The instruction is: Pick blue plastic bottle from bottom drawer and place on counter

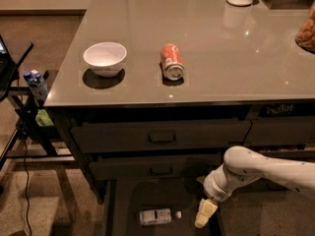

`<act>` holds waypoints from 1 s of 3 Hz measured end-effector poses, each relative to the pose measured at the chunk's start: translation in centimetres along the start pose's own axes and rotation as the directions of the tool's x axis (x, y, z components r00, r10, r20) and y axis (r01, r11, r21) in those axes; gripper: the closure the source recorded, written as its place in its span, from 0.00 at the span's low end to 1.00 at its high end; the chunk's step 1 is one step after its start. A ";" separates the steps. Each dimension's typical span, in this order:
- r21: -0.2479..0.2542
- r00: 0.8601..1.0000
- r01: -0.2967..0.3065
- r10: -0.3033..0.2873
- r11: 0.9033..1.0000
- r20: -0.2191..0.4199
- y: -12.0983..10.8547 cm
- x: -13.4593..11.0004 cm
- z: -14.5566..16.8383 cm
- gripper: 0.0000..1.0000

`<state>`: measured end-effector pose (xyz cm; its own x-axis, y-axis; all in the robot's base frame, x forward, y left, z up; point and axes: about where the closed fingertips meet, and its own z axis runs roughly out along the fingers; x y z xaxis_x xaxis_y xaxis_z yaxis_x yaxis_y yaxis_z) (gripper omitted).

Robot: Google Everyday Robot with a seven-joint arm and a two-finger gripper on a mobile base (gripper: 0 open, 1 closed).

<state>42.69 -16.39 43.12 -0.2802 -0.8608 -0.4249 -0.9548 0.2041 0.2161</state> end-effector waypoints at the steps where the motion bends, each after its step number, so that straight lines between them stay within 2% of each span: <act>1: -0.010 1.000 -0.006 0.006 1.000 0.005 0.0 0.2 0.7 0.00; 2: -0.029 1.000 -0.010 0.010 1.000 0.025 0.3 1.2 1.8 0.00; 3: -0.091 0.997 -0.014 0.021 0.996 0.073 0.6 4.8 8.5 0.00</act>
Offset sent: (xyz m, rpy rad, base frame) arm -0.0159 -0.0080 -0.0371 0.0623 0.0371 -0.0069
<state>39.95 -16.40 33.75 -0.3068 -0.8200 -0.4833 -0.9376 0.1731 0.3015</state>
